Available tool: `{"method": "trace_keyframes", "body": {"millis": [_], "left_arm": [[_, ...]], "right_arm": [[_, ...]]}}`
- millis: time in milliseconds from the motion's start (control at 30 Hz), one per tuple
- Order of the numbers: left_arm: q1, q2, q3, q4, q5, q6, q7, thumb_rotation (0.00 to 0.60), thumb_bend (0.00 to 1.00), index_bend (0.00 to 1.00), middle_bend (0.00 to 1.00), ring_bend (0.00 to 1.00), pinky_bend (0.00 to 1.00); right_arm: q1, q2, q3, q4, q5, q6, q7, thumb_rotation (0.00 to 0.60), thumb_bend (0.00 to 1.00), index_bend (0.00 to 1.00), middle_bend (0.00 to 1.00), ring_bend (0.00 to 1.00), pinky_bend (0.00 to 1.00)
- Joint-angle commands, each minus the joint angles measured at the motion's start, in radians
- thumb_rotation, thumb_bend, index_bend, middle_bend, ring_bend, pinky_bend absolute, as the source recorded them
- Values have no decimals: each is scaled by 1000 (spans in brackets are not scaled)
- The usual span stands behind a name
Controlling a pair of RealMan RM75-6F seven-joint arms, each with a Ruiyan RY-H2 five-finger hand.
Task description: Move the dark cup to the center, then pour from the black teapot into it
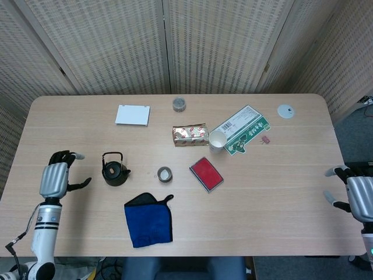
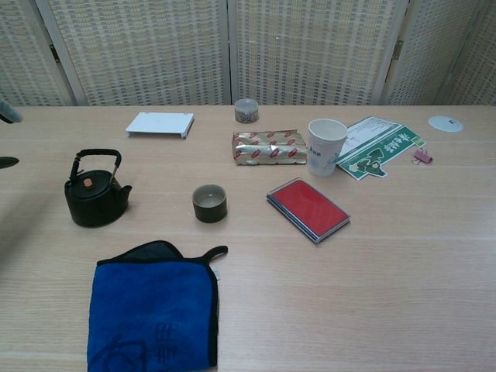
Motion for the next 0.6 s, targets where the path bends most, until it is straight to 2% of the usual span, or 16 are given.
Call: {"method": "trace_keyframes", "body": {"millis": [33,400,600], "left_arm": [[59,45,40,-67,44,73,25,562,193,328,270,168,89],[163,91,116,-183,120,183,78,575,194,345,270,174,89],[195,92,135,-215,159,220,102,579,193,347,270,178,89]], "right_arm": [[-4,-33,-9,23,-21,14,-10,600,194,439,393,326,370],[-32,-132,-38,68,-53,56,-42,600,195,439,381,318,370],[-42,-164,-53,80,-72,63,-38,600,195,439,380,318,370]]}}
